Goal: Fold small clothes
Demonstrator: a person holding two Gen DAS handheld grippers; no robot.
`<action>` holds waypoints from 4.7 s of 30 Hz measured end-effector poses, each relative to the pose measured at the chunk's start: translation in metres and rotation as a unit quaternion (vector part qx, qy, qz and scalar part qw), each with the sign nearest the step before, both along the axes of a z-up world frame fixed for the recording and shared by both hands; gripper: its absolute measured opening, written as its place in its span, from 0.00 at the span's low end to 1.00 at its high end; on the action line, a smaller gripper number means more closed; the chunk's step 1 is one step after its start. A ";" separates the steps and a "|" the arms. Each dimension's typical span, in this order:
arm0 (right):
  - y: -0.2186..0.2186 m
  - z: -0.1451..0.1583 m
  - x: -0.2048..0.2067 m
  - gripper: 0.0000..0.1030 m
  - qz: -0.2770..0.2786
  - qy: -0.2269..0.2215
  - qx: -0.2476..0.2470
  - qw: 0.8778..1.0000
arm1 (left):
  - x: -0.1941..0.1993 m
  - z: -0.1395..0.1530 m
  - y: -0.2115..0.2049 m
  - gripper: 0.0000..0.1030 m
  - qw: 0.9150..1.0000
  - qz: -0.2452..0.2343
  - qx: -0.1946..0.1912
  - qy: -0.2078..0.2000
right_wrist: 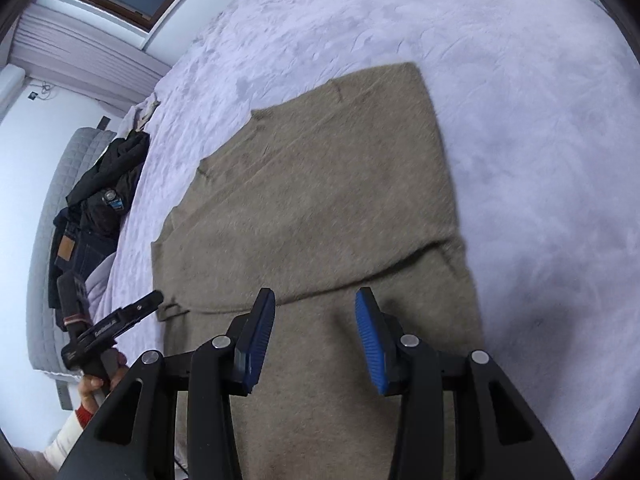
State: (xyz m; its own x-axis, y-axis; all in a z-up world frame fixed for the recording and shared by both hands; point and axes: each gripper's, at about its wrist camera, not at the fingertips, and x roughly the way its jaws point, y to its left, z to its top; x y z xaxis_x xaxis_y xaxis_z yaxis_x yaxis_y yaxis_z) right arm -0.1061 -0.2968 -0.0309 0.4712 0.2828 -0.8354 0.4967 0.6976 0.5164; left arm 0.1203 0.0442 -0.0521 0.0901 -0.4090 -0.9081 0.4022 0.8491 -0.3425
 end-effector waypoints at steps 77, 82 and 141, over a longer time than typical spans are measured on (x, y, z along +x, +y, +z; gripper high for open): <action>0.058 0.108 -0.039 0.79 0.032 0.077 -0.089 0.992 | -0.100 0.085 0.012 1.00 0.982 -0.008 0.182 -0.037; 0.054 0.111 -0.049 0.79 0.032 0.088 -0.082 0.992 | -0.133 0.104 -0.007 1.00 0.985 -0.026 0.166 -0.023; 0.096 -0.061 -0.231 0.81 0.069 0.082 0.094 0.990 | -0.246 -0.034 0.121 1.00 0.991 -0.084 -0.003 0.105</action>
